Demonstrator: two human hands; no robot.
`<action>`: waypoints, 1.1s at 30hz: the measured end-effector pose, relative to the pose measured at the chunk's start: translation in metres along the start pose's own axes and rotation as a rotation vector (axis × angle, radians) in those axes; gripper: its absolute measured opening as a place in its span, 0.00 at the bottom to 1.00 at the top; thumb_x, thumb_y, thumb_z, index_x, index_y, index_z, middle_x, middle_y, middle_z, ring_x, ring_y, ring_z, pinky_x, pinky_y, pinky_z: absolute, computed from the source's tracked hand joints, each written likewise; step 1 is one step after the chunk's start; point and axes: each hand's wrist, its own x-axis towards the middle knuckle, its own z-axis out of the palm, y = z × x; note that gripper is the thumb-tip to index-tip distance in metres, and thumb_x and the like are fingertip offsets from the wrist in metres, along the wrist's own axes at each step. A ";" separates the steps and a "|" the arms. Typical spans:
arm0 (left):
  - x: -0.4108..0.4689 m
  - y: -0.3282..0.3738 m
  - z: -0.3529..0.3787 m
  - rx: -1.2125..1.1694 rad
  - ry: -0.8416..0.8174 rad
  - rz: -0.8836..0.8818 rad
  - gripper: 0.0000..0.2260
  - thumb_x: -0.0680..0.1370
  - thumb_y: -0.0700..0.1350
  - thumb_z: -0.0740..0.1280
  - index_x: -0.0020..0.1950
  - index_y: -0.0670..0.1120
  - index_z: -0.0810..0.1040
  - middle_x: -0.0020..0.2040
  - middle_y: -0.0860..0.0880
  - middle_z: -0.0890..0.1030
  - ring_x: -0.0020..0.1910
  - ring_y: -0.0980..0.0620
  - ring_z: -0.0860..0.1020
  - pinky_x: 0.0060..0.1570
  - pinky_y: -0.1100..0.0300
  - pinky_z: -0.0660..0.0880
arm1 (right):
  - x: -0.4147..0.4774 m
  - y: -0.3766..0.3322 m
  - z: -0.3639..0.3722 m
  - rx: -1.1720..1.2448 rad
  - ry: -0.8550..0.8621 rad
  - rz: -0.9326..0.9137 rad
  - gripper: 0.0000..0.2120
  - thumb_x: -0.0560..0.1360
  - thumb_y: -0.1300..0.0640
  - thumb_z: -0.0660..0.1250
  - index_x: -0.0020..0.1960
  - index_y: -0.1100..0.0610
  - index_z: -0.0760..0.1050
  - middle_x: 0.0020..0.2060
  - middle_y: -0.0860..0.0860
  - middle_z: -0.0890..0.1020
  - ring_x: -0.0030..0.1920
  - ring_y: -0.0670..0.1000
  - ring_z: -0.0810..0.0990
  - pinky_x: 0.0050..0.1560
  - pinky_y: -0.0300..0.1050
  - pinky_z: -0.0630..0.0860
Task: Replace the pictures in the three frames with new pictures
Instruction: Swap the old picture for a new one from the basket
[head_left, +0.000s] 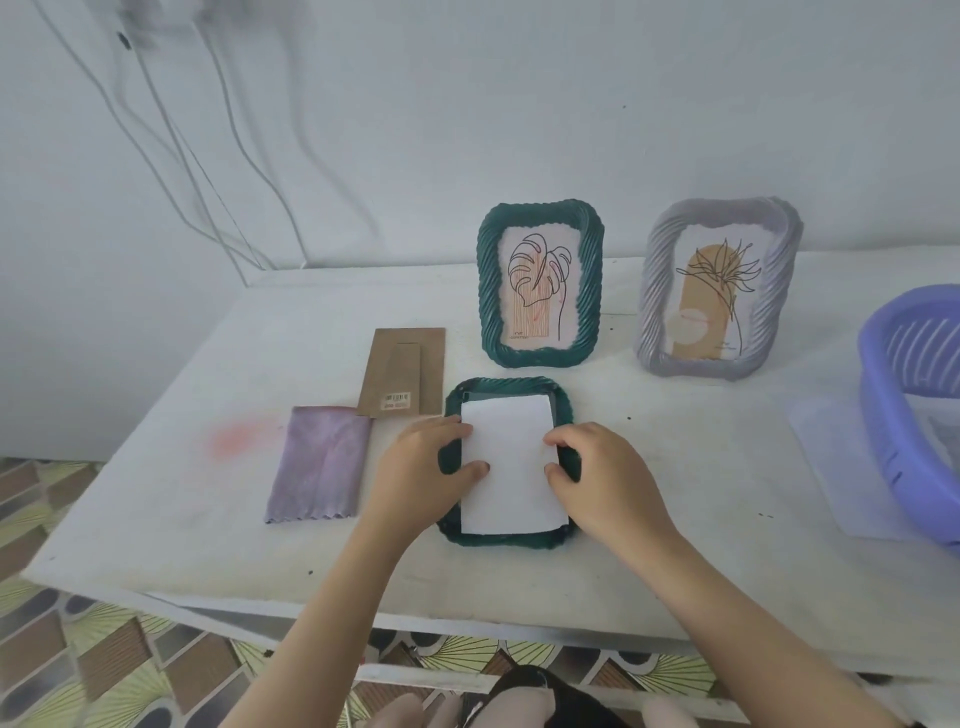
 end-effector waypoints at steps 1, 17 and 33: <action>-0.001 0.000 0.000 0.000 0.008 0.002 0.20 0.72 0.50 0.71 0.63 0.48 0.76 0.65 0.52 0.75 0.65 0.52 0.70 0.65 0.58 0.66 | 0.000 0.000 0.000 0.003 0.003 0.000 0.14 0.73 0.57 0.64 0.59 0.52 0.75 0.55 0.48 0.78 0.56 0.50 0.74 0.54 0.43 0.72; 0.003 -0.005 0.009 0.061 0.064 0.093 0.19 0.76 0.50 0.66 0.66 0.47 0.74 0.64 0.51 0.74 0.64 0.52 0.68 0.61 0.66 0.59 | 0.000 0.001 0.006 -0.100 0.100 -0.061 0.13 0.73 0.56 0.65 0.57 0.54 0.77 0.54 0.49 0.79 0.53 0.53 0.73 0.52 0.43 0.69; 0.002 -0.009 0.012 -0.005 0.099 0.105 0.21 0.73 0.52 0.69 0.64 0.47 0.75 0.62 0.52 0.75 0.63 0.53 0.69 0.59 0.68 0.60 | 0.004 0.007 0.004 -0.017 0.112 -0.082 0.11 0.71 0.57 0.67 0.53 0.54 0.78 0.50 0.48 0.81 0.50 0.53 0.74 0.52 0.45 0.71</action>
